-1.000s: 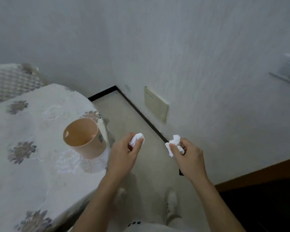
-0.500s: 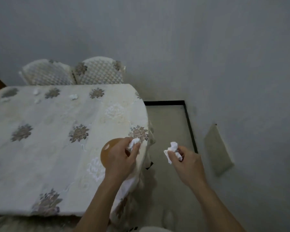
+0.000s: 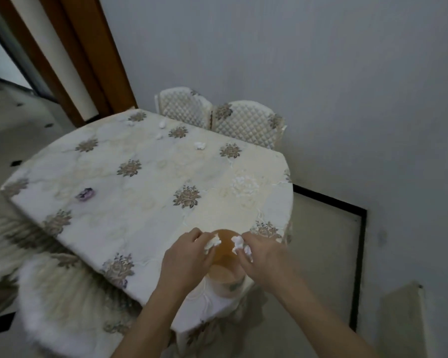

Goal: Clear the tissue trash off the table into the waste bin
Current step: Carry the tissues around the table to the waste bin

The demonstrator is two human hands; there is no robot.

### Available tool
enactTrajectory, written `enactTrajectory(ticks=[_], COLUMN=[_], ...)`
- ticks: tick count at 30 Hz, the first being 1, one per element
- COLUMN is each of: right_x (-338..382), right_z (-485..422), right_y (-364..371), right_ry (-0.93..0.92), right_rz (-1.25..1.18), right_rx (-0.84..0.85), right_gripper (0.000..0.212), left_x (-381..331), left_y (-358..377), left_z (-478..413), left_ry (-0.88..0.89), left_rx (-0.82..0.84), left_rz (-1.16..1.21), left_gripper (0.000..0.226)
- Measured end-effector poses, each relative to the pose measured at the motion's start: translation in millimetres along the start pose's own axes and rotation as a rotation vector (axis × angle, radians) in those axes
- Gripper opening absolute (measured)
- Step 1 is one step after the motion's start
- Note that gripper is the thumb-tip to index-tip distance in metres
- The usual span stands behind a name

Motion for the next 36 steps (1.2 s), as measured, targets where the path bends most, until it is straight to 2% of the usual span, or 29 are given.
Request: enactTrajectory(ticks=[4,10,13,17,19,25,36], right_x=[-3,-4,-3,-6,-8,-5,8], right_z=[-17,-28,-31,-27,-26,-28,-52], right_y=[10,25,26,32,30,16,-7], right_ry=[-0.075,-0.115,-0.14,-0.137,-0.126,-0.133,-0.124], right_rz=[0.073,0.241,0.271,0.306,0.291,0.261,0.227], right_rx=[0.042,0.07,0.033,0.099,0.123,0.085,-0.02], right_gripper=[0.027,0.013,0.018,0.034,0.045,0.05,0.047], left_x=[3,10,6,9,13,14,16], left_y=[15,26,32,36,34,27,-10], left_z=[-3,-12,-16,-15,-13,-9,-26], left_ry=[0.042,0.038,0.022,-0.049,-0.054,-0.002,-0.019], left_rx=[0.012,0.015,0.02,0.108,0.124,0.044,-0.108], left_rz=[-0.149,-0.271,-0.279,-0.291,-0.313,-0.291,-0.24], left_gripper=[0.024,0.02,0.025,0.059,0.068,0.059,0.051])
Point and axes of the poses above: each hand's wrist, its own z-axis away from the middle knuckle, its own y-axis out of the palm, x = y × z, the point moved 2 cm from there along -z, towards the middle knuckle, and after that the axes turned 12 degrees about -y, right-handed, at the moved point
